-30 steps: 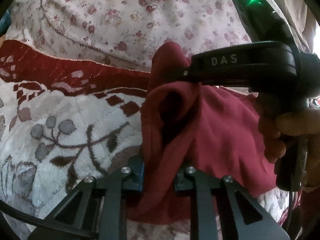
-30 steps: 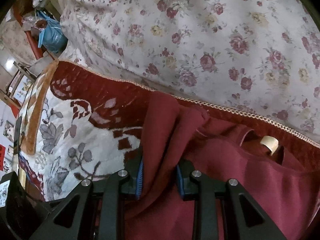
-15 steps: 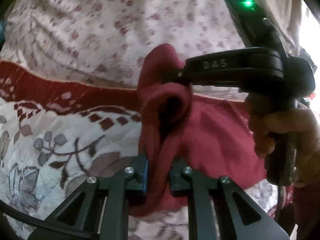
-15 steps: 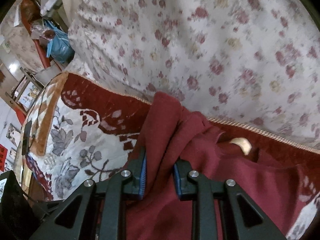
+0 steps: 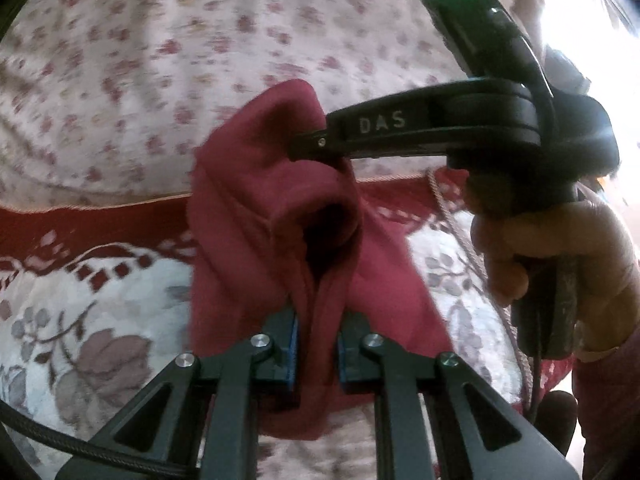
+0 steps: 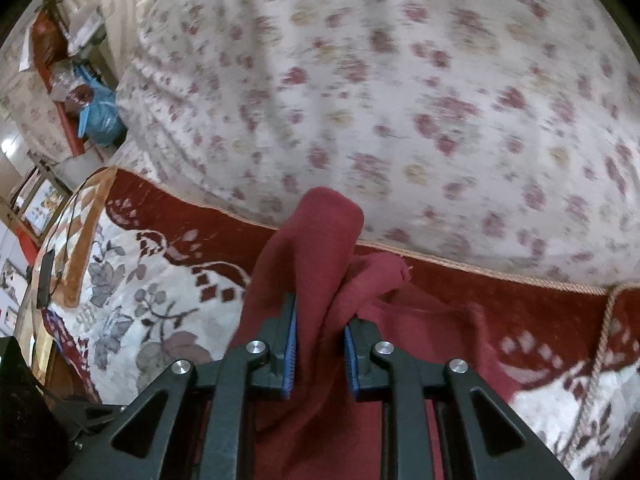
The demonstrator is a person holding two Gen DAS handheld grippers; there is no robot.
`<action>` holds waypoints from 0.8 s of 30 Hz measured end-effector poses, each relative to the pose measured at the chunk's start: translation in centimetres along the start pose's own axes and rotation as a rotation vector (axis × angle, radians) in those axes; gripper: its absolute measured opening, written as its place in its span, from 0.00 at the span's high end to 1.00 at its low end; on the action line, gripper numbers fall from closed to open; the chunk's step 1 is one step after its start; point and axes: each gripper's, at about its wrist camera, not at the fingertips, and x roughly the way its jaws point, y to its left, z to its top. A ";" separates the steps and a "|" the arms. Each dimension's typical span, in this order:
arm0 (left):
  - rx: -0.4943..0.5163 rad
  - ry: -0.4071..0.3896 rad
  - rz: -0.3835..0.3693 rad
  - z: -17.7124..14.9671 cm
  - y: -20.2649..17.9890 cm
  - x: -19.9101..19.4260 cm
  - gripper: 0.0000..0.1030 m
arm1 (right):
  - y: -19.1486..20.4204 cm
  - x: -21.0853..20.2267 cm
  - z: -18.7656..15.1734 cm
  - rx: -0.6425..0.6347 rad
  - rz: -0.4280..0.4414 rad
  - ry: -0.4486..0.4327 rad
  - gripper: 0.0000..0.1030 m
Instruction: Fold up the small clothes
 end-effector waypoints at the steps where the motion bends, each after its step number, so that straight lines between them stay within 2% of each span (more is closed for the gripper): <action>1: 0.015 0.008 -0.009 0.0 -1.0 0.5 0.87 | -0.9 -0.4 -0.4 0.009 -0.008 0.000 0.80; 8: 0.058 0.079 -0.054 -0.1 -5.3 4.8 0.87 | -6.9 -1.4 -2.8 0.092 -0.052 0.008 0.80; 15: 0.052 0.141 -0.059 -1.1 -6.6 8.0 0.87 | -11.2 2.6 -5.7 0.204 -0.101 0.078 0.80; 16: 0.051 0.142 -0.066 -1.2 -6.6 7.9 0.84 | -11.4 3.1 -6.0 0.217 -0.104 0.087 0.80; 18: 0.040 0.157 -0.106 -1.4 -6.4 7.4 0.67 | -11.8 3.4 -6.4 0.235 -0.098 0.072 0.79; 20: 0.040 0.185 -0.166 -1.7 -5.9 5.9 0.39 | -12.1 2.8 -6.4 0.262 -0.097 0.062 0.65; 24: 0.082 0.129 -0.115 -2.7 -3.4 1.5 0.34 | -11.6 -1.1 -7.1 0.260 -0.108 0.013 0.54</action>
